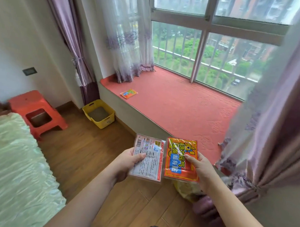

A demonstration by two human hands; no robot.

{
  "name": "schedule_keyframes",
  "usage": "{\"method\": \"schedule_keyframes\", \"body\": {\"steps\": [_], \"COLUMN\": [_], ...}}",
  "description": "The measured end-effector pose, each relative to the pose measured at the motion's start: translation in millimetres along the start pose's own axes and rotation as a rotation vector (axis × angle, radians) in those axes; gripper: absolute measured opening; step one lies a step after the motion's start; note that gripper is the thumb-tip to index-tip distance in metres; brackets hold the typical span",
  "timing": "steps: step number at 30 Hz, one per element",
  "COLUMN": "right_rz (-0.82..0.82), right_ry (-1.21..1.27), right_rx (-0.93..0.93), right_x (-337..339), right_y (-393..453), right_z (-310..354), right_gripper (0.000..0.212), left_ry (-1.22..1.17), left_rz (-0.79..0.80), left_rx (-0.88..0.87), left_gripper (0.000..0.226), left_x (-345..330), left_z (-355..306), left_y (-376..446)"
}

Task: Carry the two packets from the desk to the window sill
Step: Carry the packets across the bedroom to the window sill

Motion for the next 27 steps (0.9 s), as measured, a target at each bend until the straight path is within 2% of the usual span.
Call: {"method": "schedule_keyframes", "body": {"steps": [6, 14, 21, 27], "right_rz": [0.126, 0.251, 0.294, 0.307], "right_ry": [-0.023, -0.089, -0.149, -0.203], "right_rx": [-0.024, -0.116, -0.127, -0.128], "right_x": [-28.6, -99.0, -177.4, -257.5], "right_y": [87.2, 171.3, 236.6, 291.5], "right_z": [34.3, 46.9, 55.1, 67.3], "right_gripper": [0.015, 0.017, 0.013, 0.016], "left_ry": [-0.128, -0.215, -0.253, -0.272], "left_rz": [-0.175, -0.366, -0.455, -0.459], "left_rx": [-0.053, -0.035, -0.044, -0.057], "left_gripper": [0.016, 0.018, 0.022, 0.02], "left_x": [35.3, 105.8, 191.9, 274.3], "left_z": [-38.7, -54.6, -67.1, -96.3], "left_y": [44.2, 68.0, 99.3, 129.0]}}
Point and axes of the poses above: each hand's wrist, its own y-axis towards the middle knuckle, its own x-axis out of the back of the hand, z = x × y, the point moved 7 cm from there along y, towards the middle knuckle
